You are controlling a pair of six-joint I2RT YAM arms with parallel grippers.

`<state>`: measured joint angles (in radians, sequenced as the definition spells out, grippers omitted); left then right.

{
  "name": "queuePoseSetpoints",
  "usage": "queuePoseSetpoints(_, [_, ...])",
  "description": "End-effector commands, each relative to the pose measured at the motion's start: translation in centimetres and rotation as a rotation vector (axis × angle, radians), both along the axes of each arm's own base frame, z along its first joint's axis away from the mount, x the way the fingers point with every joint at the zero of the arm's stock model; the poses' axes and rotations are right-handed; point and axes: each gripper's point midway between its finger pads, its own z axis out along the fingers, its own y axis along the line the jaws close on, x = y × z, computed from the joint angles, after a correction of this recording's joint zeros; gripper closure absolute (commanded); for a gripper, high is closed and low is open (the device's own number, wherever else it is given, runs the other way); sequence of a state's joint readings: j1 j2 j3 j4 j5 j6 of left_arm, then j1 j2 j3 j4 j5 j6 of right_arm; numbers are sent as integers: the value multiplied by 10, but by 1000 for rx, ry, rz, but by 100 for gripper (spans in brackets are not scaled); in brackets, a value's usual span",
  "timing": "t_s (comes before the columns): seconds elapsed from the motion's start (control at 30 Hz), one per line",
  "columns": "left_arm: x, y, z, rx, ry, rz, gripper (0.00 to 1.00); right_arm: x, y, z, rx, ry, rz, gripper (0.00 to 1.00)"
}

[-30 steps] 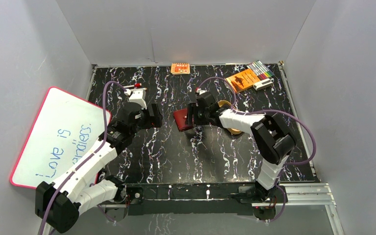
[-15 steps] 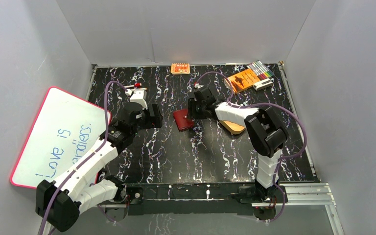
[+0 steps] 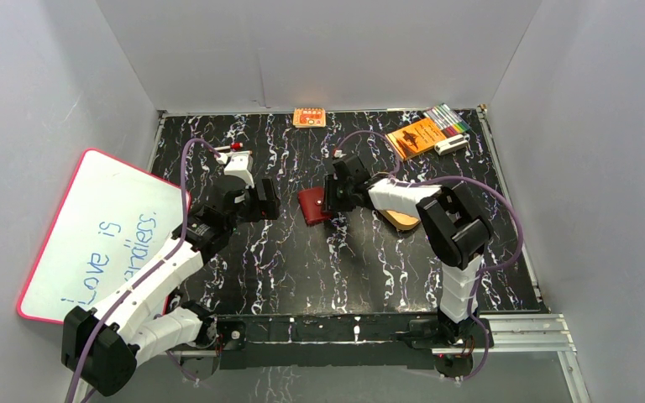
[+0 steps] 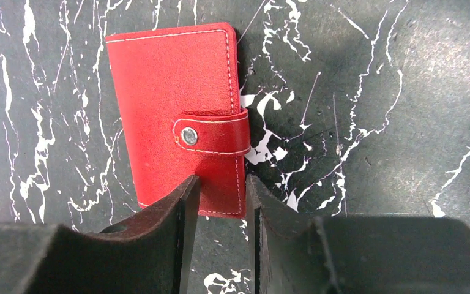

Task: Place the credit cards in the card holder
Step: Move the card holder to the center of the board.

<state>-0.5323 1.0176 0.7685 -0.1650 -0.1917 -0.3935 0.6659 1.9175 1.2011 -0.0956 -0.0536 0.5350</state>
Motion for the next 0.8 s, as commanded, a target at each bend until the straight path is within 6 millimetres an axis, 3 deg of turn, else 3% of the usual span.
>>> queuePoseSetpoints(0.0, [2, -1, 11, -2, -27, -3, 15, -2, 5, 2, 41, 4, 5, 61])
queuePoseSetpoints(0.27, [1, -1, 12, -5, -30, -3, 15, -24, -1, -1, 94, 32, -11, 82])
queuePoseSetpoints(0.43, [1, -2, 13, -10, -31, -8, 15, -47, -10, -1, 115, 56, -13, 99])
queuePoseSetpoints(0.77, [-1, -4, 13, -21, -21, -8, 15, -104, -20, 7, 139, 80, -1, 100])
